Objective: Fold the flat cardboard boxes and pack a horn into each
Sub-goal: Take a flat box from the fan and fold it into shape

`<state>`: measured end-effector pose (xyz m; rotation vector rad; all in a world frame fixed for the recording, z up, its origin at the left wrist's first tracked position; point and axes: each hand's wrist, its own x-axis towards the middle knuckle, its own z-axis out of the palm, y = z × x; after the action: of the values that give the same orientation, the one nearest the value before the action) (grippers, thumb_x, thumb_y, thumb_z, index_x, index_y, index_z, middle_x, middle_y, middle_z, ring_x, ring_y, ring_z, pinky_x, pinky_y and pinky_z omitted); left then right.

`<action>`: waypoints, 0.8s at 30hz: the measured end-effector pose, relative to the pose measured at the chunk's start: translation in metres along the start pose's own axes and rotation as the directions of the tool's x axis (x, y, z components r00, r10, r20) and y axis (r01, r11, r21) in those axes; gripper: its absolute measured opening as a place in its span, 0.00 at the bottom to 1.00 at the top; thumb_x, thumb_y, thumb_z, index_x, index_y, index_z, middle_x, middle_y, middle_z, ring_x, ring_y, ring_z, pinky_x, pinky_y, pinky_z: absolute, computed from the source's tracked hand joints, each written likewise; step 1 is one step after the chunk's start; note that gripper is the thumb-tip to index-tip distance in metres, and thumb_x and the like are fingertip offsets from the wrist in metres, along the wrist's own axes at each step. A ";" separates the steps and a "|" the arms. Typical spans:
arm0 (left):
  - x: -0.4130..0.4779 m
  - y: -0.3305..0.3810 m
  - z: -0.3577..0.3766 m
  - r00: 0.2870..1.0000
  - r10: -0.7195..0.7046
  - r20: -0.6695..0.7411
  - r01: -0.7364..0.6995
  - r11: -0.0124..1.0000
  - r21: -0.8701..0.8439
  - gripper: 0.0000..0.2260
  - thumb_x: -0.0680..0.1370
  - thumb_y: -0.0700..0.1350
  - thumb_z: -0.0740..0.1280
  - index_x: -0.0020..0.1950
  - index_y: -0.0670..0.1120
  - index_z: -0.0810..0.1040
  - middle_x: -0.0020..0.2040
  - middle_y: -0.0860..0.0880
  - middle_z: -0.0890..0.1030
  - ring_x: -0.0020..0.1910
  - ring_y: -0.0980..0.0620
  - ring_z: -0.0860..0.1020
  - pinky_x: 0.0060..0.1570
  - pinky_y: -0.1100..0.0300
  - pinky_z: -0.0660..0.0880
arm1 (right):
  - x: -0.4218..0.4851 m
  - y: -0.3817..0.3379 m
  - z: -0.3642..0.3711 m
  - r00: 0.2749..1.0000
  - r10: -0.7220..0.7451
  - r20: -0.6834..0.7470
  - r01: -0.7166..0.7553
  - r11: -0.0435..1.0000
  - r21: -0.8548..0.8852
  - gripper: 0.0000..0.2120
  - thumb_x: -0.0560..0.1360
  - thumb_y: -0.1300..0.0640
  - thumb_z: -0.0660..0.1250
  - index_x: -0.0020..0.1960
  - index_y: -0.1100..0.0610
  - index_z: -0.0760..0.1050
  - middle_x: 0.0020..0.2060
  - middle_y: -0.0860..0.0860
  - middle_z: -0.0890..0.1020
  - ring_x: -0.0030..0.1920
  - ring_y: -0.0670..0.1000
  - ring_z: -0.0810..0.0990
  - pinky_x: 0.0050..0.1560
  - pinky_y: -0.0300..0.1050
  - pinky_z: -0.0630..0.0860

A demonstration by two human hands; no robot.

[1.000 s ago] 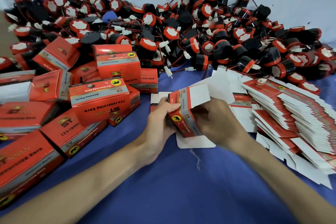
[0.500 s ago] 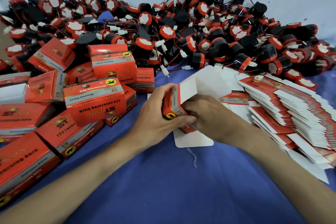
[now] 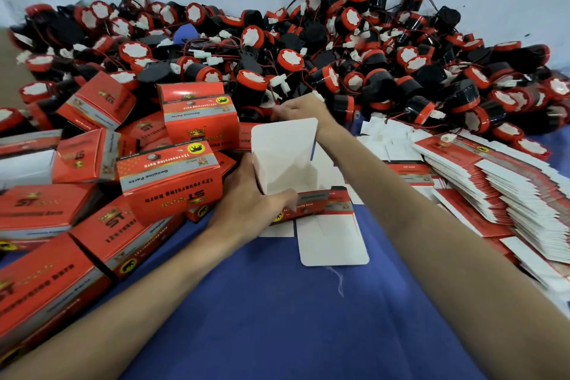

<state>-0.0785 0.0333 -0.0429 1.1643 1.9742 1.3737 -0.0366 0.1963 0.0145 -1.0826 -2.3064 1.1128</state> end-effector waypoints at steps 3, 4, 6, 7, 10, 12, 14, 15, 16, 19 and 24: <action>0.000 -0.001 0.001 1.000 -0.017 -0.005 0.016 0.999 -0.050 0.27 0.55 0.50 0.69 0.55 0.52 0.71 0.49 0.59 0.77 0.48 0.65 0.73 0.39 0.68 0.69 | -0.021 0.015 -0.037 0.967 -0.041 -0.252 0.029 0.998 -0.049 0.11 0.76 0.61 0.64 0.39 0.66 0.79 0.34 0.58 0.77 0.33 0.49 0.71 0.32 0.38 0.64; 0.001 -0.001 0.001 1.000 -0.017 -0.014 0.016 0.998 -0.057 0.28 0.55 0.50 0.69 0.55 0.52 0.72 0.49 0.59 0.77 0.49 0.64 0.73 0.40 0.66 0.69 | -0.030 0.027 -0.059 0.947 0.011 -0.321 -0.026 0.999 -0.044 0.11 0.74 0.62 0.64 0.34 0.64 0.76 0.30 0.54 0.75 0.31 0.49 0.70 0.31 0.38 0.63; 0.002 0.000 0.003 0.999 -0.020 -0.028 0.019 0.998 -0.063 0.29 0.55 0.49 0.68 0.56 0.52 0.71 0.49 0.59 0.76 0.49 0.64 0.72 0.40 0.65 0.69 | -0.060 0.049 -0.103 0.952 0.094 -0.291 -0.131 0.985 -0.113 0.14 0.72 0.63 0.62 0.28 0.59 0.71 0.24 0.48 0.75 0.27 0.45 0.72 0.30 0.37 0.65; 0.002 0.000 0.004 0.999 -0.021 -0.035 0.019 0.998 -0.059 0.29 0.55 0.49 0.68 0.56 0.51 0.71 0.49 0.59 0.76 0.49 0.64 0.72 0.40 0.65 0.69 | -0.075 0.057 -0.119 0.976 0.107 -0.189 -0.161 0.942 -0.296 0.14 0.71 0.63 0.61 0.27 0.56 0.72 0.25 0.47 0.77 0.30 0.43 0.75 0.32 0.36 0.68; 0.001 0.001 0.005 0.999 -0.024 -0.040 0.022 0.998 -0.051 0.30 0.55 0.49 0.68 0.57 0.51 0.70 0.49 0.60 0.75 0.49 0.65 0.71 0.40 0.65 0.69 | -0.101 0.071 -0.132 0.967 0.253 -0.017 -0.171 0.601 -0.781 0.13 0.76 0.58 0.59 0.39 0.49 0.79 0.49 0.52 0.81 0.53 0.55 0.77 0.55 0.48 0.74; 0.000 0.003 0.005 0.999 -0.021 -0.032 0.019 0.998 -0.057 0.30 0.55 0.49 0.68 0.57 0.51 0.70 0.49 0.60 0.75 0.48 0.66 0.71 0.40 0.65 0.69 | -0.105 0.074 -0.120 0.977 0.172 -0.124 -0.204 0.605 -0.770 0.12 0.78 0.51 0.59 0.53 0.51 0.80 0.56 0.54 0.80 0.57 0.58 0.76 0.59 0.54 0.74; -0.001 0.004 0.004 1.000 -0.014 -0.021 0.012 0.998 -0.065 0.30 0.55 0.49 0.68 0.58 0.51 0.69 0.49 0.60 0.75 0.49 0.66 0.71 0.41 0.65 0.70 | -0.102 0.068 -0.098 0.969 -0.022 -0.245 -0.157 0.710 -0.687 0.18 0.77 0.43 0.60 0.59 0.52 0.77 0.54 0.53 0.81 0.56 0.58 0.77 0.56 0.54 0.75; -0.001 0.005 0.004 1.000 -0.011 -0.017 0.010 0.998 -0.065 0.30 0.55 0.48 0.68 0.58 0.51 0.69 0.49 0.60 0.75 0.49 0.66 0.71 0.42 0.64 0.70 | -0.098 0.064 -0.086 0.951 -0.109 -0.288 -0.103 0.770 -0.630 0.21 0.77 0.40 0.60 0.59 0.53 0.78 0.52 0.53 0.82 0.54 0.57 0.78 0.54 0.53 0.76; -0.001 0.004 0.004 1.000 -0.008 -0.016 0.006 0.998 -0.067 0.30 0.55 0.48 0.68 0.58 0.52 0.69 0.49 0.60 0.75 0.49 0.65 0.71 0.43 0.63 0.71 | -0.091 0.060 -0.076 0.935 -0.167 -0.314 -0.052 0.809 -0.585 0.24 0.76 0.37 0.58 0.58 0.55 0.78 0.50 0.54 0.82 0.52 0.57 0.78 0.51 0.52 0.76; -0.001 0.003 0.003 1.000 -0.004 -0.005 0.003 0.997 -0.072 0.30 0.56 0.48 0.68 0.58 0.52 0.69 0.50 0.60 0.76 0.50 0.65 0.72 0.46 0.62 0.73 | -0.059 0.051 -0.057 0.934 -0.161 -0.320 -0.065 0.802 -0.594 0.32 0.75 0.31 0.55 0.59 0.58 0.75 0.53 0.56 0.80 0.53 0.58 0.77 0.45 0.48 0.72; -0.001 0.001 0.001 1.000 0.003 0.010 -0.002 0.997 -0.082 0.30 0.57 0.48 0.68 0.58 0.51 0.69 0.52 0.58 0.76 0.53 0.62 0.73 0.45 0.63 0.73 | -0.021 0.052 -0.034 0.989 0.061 -0.136 -0.133 0.771 -0.623 0.30 0.75 0.32 0.55 0.57 0.57 0.77 0.55 0.60 0.79 0.51 0.61 0.76 0.47 0.48 0.69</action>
<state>-0.0768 0.0333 -0.0420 1.1353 1.8914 1.4330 0.0226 0.2179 -0.0048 -1.4589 -2.6237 0.2576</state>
